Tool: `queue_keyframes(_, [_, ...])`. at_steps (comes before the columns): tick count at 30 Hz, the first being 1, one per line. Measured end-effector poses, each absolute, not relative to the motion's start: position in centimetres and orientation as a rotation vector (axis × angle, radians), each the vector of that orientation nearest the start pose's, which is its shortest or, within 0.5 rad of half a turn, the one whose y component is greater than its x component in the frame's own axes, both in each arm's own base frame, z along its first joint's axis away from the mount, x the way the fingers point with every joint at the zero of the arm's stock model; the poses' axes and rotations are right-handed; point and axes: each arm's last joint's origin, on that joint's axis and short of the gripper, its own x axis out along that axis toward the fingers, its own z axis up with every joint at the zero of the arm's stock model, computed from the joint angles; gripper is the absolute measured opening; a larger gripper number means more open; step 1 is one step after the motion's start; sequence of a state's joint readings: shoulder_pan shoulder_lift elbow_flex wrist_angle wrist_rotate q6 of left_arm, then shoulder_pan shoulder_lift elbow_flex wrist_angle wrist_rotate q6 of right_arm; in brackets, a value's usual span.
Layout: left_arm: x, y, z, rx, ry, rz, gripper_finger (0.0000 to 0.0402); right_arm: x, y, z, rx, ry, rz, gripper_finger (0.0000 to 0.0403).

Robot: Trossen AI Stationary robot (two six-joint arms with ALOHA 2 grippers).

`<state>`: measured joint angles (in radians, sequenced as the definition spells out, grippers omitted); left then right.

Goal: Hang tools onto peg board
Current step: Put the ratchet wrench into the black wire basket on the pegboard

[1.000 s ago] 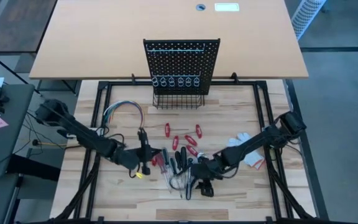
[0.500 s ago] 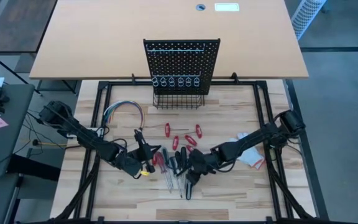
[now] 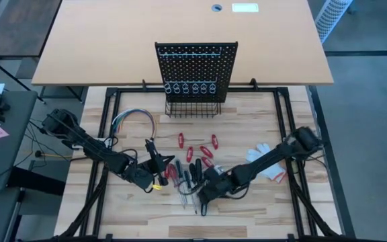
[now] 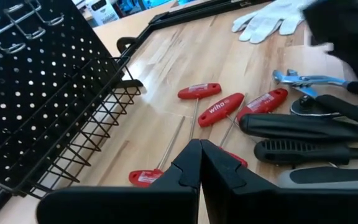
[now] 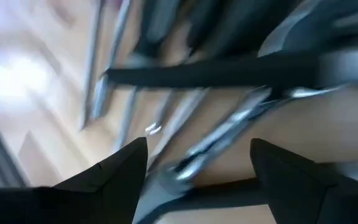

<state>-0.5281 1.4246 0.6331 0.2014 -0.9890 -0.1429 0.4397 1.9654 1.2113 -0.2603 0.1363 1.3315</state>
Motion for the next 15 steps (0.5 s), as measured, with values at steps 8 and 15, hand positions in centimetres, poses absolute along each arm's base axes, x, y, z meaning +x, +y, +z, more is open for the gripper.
queue_keyframes(8, [24.2,-11.2,18.6,0.263,0.396,0.479,0.0000,36.9,16.9,13.4,0.794,1.113,-0.506,0.0286])
queue_keyframes(15, [24.2,-11.2,18.6,0.263,0.398,0.479,0.0000,36.1,16.5,12.8,0.672,1.229,-0.501,0.0199])
